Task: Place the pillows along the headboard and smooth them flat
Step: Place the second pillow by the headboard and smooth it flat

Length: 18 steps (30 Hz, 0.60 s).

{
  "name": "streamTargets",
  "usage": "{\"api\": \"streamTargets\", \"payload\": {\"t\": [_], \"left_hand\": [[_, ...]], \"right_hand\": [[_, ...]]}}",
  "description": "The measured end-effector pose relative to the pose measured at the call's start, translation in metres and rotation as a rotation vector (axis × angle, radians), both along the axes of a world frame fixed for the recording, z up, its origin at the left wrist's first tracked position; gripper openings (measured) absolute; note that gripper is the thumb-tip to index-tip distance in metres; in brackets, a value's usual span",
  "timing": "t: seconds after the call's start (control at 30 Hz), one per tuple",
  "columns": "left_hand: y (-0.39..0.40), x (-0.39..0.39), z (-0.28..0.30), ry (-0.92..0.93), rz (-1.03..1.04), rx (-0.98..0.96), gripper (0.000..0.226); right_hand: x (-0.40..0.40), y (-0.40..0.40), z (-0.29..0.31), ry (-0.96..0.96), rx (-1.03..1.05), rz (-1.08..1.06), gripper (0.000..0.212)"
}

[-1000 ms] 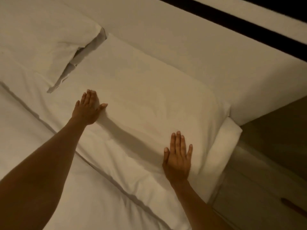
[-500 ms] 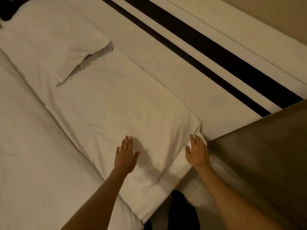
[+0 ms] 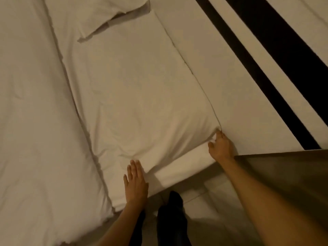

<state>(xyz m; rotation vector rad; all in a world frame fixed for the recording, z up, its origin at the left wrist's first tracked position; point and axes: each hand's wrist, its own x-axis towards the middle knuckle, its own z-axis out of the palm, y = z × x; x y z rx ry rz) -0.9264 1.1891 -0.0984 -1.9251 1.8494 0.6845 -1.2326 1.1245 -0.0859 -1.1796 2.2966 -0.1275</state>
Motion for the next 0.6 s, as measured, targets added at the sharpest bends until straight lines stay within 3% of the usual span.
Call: {"api": "streamTargets", "payload": {"t": [0.13, 0.27, 0.6], "left_hand": [[0.000, -0.004, -0.011, -0.044, 0.059, -0.047, 0.073], [-0.004, -0.001, -0.016, -0.054, 0.040, -0.090, 0.062], [0.000, 0.015, -0.003, -0.061, -0.090, 0.024, 0.069]], "right_hand": [[0.001, -0.010, -0.010, -0.059, -0.148, -0.109, 0.050], [0.001, -0.018, -0.011, -0.064, -0.169, -0.088, 0.036], [-0.014, -0.008, -0.001, 0.371, 0.121, 0.592, 0.028]]}}
